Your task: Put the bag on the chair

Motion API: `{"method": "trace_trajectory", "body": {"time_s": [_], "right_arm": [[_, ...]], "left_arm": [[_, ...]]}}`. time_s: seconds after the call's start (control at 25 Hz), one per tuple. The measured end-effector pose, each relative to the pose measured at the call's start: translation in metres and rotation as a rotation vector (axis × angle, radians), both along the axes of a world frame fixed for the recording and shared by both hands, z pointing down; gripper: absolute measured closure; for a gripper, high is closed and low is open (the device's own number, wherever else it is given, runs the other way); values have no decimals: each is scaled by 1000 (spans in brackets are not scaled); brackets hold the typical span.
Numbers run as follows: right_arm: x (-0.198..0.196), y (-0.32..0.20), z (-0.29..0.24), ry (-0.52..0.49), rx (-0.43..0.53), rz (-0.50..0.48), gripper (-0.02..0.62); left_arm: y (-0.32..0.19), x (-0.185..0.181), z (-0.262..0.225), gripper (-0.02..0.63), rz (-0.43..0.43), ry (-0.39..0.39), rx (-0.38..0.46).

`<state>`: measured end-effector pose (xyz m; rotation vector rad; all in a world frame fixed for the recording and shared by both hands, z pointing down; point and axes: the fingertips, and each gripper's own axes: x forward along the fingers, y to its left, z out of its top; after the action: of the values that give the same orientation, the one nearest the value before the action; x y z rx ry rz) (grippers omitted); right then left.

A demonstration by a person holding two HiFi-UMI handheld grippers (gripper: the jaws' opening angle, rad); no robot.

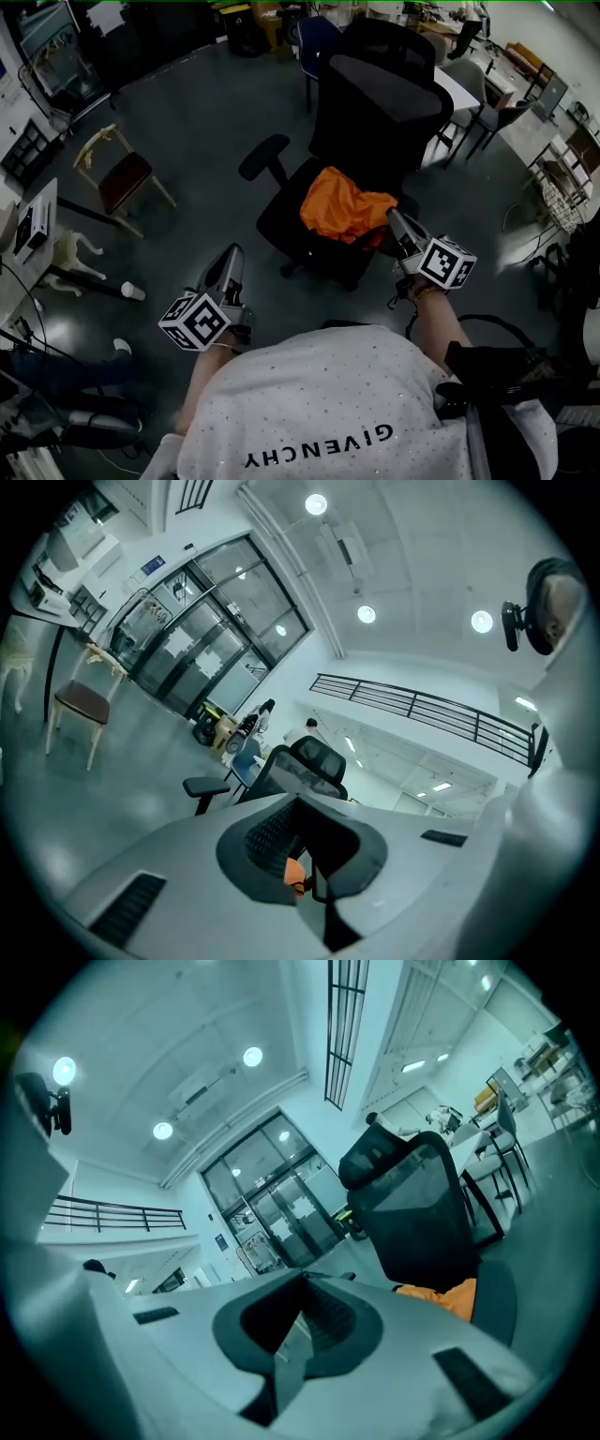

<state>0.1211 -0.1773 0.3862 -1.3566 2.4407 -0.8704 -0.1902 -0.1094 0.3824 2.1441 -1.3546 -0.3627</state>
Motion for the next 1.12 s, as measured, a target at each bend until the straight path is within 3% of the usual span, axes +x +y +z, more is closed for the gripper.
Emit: {"method": "trace_trajectory", "body": {"time_s": [0.12, 0.28, 0.6, 1.12], "right_arm": [[-5, -1, -13, -37, 19, -23, 598], [9, 4, -14, -9, 11, -22, 598], [71, 22, -10, 80, -13, -15, 598], [154, 68, 5, 70, -44, 45, 598]], "left_arm": [[-2, -5, -2, 604, -25, -7, 4], [3, 1, -1, 604, -30, -19, 2], [18, 37, 0, 604, -50, -37, -30], [33, 111, 11, 604, 0, -17, -65]]}}
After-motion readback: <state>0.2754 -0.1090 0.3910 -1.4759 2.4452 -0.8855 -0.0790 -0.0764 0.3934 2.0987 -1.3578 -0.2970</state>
